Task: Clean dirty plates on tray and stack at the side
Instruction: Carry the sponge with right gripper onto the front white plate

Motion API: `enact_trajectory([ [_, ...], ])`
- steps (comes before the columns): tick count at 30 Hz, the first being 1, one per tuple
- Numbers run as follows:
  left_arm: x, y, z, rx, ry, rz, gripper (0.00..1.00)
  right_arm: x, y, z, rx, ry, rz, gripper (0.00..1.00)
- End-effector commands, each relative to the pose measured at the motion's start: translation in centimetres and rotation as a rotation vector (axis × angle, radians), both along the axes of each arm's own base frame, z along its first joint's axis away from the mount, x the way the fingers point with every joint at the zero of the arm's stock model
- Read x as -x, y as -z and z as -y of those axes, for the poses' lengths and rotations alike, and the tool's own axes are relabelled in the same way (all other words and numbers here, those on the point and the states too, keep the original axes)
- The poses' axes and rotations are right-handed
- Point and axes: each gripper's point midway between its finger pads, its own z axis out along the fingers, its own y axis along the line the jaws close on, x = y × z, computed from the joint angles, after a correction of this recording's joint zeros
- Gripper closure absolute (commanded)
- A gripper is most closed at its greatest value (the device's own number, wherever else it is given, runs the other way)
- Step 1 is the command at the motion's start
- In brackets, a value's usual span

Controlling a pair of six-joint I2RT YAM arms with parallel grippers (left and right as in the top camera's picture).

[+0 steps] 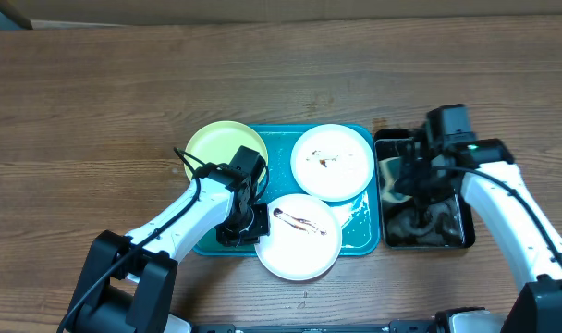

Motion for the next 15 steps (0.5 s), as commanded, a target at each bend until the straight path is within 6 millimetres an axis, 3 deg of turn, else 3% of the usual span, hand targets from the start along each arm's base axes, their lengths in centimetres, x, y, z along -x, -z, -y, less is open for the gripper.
enact_trajectory([
  [1, -0.1, 0.1, -0.4, -0.017, -0.014, 0.009, 0.96, 0.7, -1.9, -5.1, -0.135, -0.154, 0.034, 0.96],
  [7, -0.1, 0.1, -0.4, -0.017, -0.014, 0.010, 0.96, 3.0, -1.5, -12.1, -0.169, -0.287, 0.023, 0.96],
  [15, -0.1, 0.1, -0.4, -0.016, -0.014, 0.009, 0.96, 5.0, -0.1, -18.6, -0.236, -0.226, -0.046, 0.96],
])
